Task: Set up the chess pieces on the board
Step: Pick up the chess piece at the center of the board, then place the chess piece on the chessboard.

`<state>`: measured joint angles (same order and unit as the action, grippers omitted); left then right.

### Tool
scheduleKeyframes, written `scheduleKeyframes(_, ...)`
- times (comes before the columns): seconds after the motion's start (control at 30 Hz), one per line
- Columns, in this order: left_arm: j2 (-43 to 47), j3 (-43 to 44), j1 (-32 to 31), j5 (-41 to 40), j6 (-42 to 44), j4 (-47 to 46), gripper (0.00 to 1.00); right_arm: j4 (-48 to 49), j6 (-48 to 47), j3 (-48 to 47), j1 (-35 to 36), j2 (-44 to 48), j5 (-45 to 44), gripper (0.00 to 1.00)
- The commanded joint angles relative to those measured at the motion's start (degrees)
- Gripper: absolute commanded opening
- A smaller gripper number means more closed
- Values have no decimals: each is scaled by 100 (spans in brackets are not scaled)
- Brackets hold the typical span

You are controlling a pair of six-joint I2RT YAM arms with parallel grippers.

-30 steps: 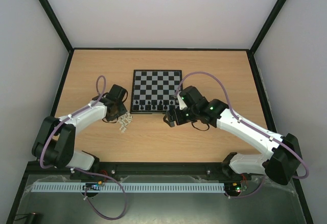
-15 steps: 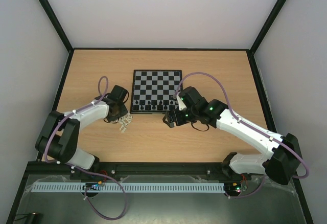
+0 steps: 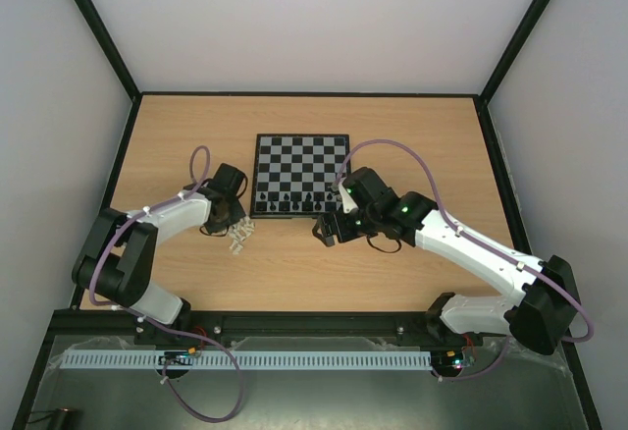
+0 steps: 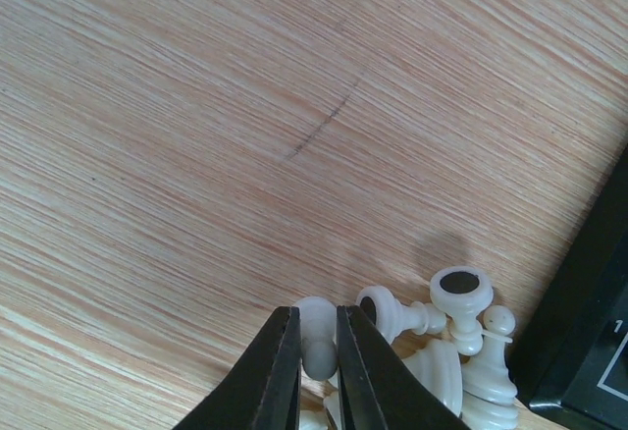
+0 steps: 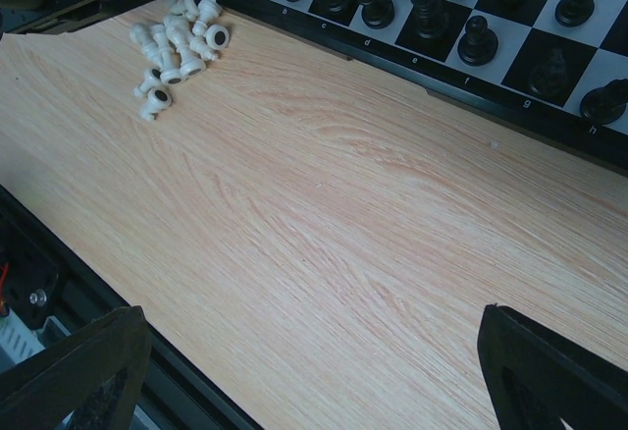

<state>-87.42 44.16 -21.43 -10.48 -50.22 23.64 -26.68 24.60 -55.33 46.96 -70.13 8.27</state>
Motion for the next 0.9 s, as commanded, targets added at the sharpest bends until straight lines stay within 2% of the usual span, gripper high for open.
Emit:
scheduleKeyframes(0.0, 86, -7, 53, -36, 62, 90, 10, -54, -34, 78, 50, 78, -37, 93)
scheduleKeyframes(0.07, 142, 23, 56, -67, 96, 118, 7, -57, -34, 83, 59, 78, -51, 93)
scheduleKeyframes(0.23, 258, 278, 54, -221, 226, 343, 6, -60, -34, 85, 73, 87, -72, 93)
scheduleKeyframes(0.53, 296, 1298, 60, -586, 634, 852, 6, -86, -43, 86, 85, 14, -186, 93)
scheduleKeyframes(0.87, -950, 3134, 56, -432, 1206, 796, 7, -151, -61, -9, 85, -172, -429, 93)
